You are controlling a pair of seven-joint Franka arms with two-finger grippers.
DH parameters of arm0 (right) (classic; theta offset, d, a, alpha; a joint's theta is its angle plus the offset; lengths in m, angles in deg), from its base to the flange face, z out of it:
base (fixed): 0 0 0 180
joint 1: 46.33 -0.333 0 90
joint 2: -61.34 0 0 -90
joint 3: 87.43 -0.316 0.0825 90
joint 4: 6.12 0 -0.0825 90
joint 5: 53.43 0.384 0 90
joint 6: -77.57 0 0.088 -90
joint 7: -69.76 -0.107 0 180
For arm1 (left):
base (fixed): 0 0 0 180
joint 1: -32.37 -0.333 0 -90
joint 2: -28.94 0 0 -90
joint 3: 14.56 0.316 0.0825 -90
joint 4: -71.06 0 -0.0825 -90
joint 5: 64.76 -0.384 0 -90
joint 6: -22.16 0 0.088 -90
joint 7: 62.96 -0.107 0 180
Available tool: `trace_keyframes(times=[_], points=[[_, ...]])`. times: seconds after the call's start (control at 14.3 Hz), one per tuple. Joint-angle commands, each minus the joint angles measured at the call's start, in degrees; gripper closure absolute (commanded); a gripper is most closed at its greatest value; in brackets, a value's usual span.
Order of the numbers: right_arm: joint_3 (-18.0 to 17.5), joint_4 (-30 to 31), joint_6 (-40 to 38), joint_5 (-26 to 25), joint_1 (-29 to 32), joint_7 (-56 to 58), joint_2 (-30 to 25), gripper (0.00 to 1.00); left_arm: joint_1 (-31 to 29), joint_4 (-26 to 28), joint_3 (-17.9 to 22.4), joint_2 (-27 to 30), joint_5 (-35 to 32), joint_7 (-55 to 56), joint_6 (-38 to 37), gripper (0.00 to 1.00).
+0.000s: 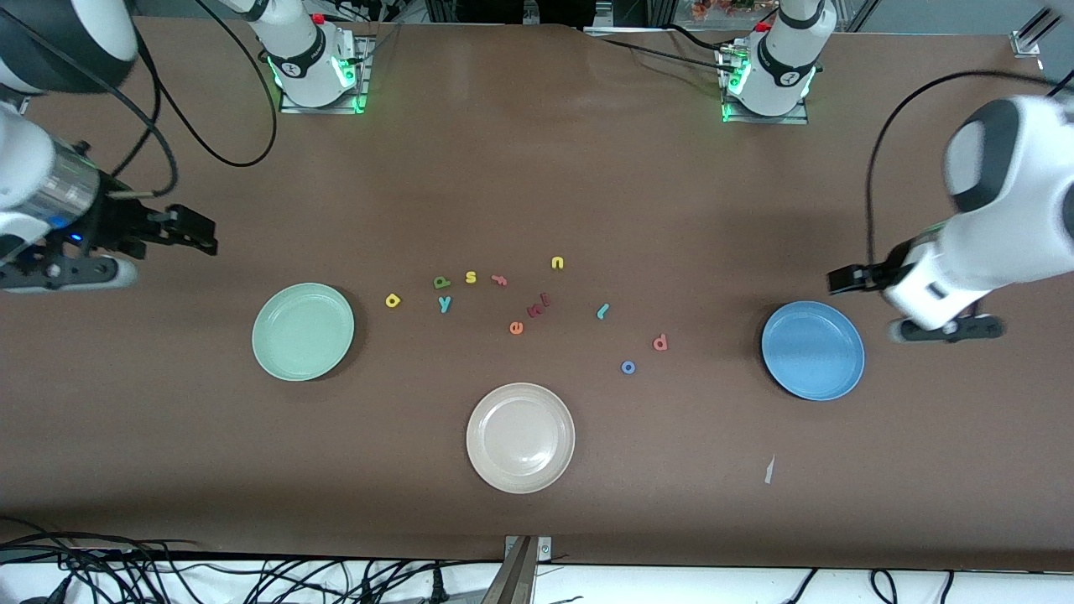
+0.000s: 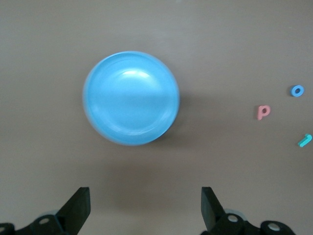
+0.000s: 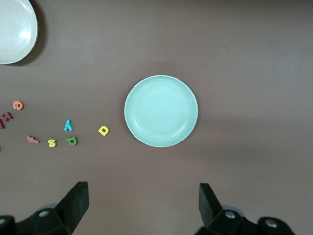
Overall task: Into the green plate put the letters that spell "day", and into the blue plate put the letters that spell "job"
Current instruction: 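Reach the right gripper to the yellow letter while the left gripper reaches the red p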
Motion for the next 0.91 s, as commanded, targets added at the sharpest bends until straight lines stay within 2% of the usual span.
trace_keyframes(times=[0.0,0.35,0.49,0.7,0.84], points=[[0.2,-0.8,3.0,0.6,-2.0,-0.8,4.0,0.00,4.4,0.4,-0.1,-4.9,2.9,0.7,6.6,0.00],[0.3,0.7,12.0,0.5,-6.5,-9.2,9.8,0.00,13.0,-0.6,-0.2,-14.8,2.9,3.6,17.1,0.00],[-0.2,8.7,19.7,0.6,-6.8,-13.0,8.3,0.00,14.7,-0.4,-0.2,-17.5,2.9,3.9,20.5,0.00],[-3.1,20.1,32.4,0.7,-6.7,-17.8,6.0,0.00,16.5,-0.4,-0.2,-21.8,2.9,6.8,26.1,0.00],[-5.2,25.3,39.2,0.6,-6.7,-20.2,5.8,0.00,16.7,-0.6,-0.3,-23.3,2.9,7.8,27.6,0.00]])
